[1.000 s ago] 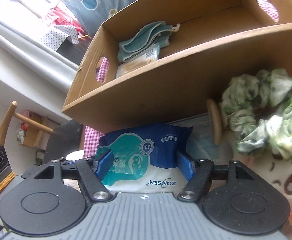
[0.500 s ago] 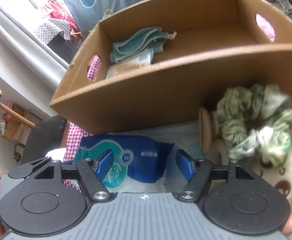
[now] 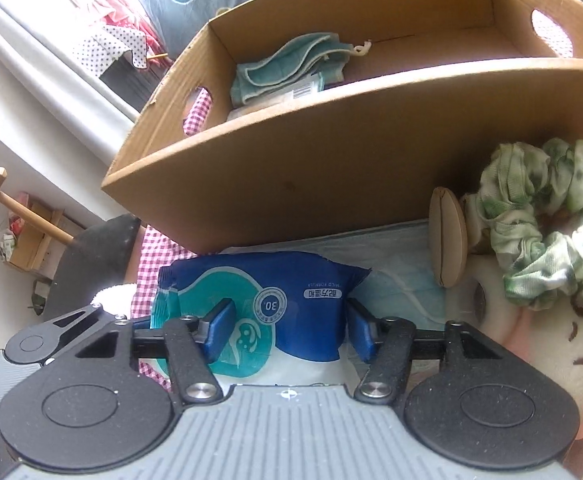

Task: Organize soft objects
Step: 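Move the right gripper down to the blue wet wipes pack and grasp it, then lift the wet wipes pack and lower it into the cardboard box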

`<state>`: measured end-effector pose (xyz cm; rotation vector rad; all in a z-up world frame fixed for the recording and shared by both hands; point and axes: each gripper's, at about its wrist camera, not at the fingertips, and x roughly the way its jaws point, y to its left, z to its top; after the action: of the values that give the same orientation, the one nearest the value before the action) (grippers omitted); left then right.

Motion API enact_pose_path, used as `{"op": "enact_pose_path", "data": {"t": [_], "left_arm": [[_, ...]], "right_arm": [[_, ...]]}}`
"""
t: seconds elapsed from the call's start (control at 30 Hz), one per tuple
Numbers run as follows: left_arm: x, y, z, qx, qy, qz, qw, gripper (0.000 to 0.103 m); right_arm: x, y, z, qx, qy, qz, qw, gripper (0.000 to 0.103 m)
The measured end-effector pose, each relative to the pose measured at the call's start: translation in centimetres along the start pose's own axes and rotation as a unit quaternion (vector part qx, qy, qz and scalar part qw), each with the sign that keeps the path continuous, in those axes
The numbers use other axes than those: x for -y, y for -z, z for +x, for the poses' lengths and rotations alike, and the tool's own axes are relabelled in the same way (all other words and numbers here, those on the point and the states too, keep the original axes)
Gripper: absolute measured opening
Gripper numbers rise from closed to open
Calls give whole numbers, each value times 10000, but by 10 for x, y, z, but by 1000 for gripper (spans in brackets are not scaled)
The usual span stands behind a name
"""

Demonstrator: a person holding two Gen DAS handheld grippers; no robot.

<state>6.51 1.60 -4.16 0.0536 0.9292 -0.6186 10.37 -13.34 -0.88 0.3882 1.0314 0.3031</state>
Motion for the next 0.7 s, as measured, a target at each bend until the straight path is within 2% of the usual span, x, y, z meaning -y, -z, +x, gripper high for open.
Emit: {"op": "enact_pose_path", "data": {"t": [0.37,0.7], "left_arm": [[16,-2,-17,192,-198,198,9994,92],[35,-12,-50,605,-665,404,9951,92]], "right_arm": [[-2,2,-18,271,-228,-43,9994,59],[-16,-1,-48,694,-675,-284,9949,60]]}}
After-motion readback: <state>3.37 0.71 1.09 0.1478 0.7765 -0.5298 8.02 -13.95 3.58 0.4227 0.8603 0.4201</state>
